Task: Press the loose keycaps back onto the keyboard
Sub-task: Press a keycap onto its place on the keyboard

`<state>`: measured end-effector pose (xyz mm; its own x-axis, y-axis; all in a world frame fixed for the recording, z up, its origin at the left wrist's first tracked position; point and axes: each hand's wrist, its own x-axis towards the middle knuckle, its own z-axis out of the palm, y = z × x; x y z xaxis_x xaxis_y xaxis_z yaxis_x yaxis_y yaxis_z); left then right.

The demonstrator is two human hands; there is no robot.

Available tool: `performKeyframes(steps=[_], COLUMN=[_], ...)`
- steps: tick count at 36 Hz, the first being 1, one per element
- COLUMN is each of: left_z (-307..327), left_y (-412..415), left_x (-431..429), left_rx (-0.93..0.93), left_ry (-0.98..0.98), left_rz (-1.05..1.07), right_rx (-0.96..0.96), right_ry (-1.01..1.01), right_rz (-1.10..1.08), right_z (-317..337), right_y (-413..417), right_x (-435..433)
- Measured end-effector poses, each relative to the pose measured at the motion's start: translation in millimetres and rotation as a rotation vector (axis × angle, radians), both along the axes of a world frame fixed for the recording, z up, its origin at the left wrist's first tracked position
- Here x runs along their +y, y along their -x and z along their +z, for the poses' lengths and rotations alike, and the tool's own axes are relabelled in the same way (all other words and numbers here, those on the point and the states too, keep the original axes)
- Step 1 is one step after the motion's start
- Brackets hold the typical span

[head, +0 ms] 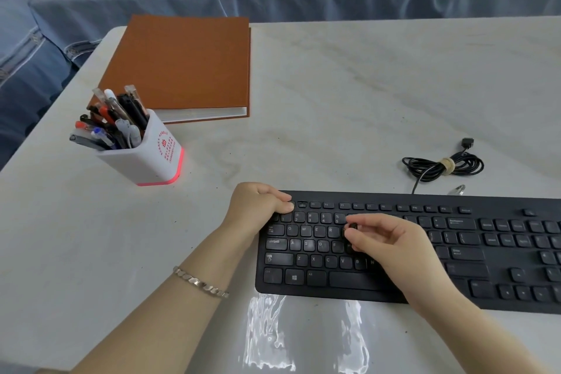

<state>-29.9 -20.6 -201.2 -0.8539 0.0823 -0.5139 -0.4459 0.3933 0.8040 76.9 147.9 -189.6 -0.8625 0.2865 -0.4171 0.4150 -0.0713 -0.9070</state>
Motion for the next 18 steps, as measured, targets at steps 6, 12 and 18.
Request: performKeyframes(steps=[6,12,18], left_z=[-7,-10,-17], left_y=[-10,-7,-10], left_x=[4,6,11], left_rx=[0.014,0.011,0.187], left_ry=[-0.065,-0.086,-0.005], left_rz=[0.147,0.2,0.165], right_rx=[0.036,0.141,0.188], right_ry=[-0.077,-0.221,-0.435], right_rz=[0.014,0.072,0.131], right_z=[-1,0,-9], right_y=[3,12,30], right_x=[0,1,-7])
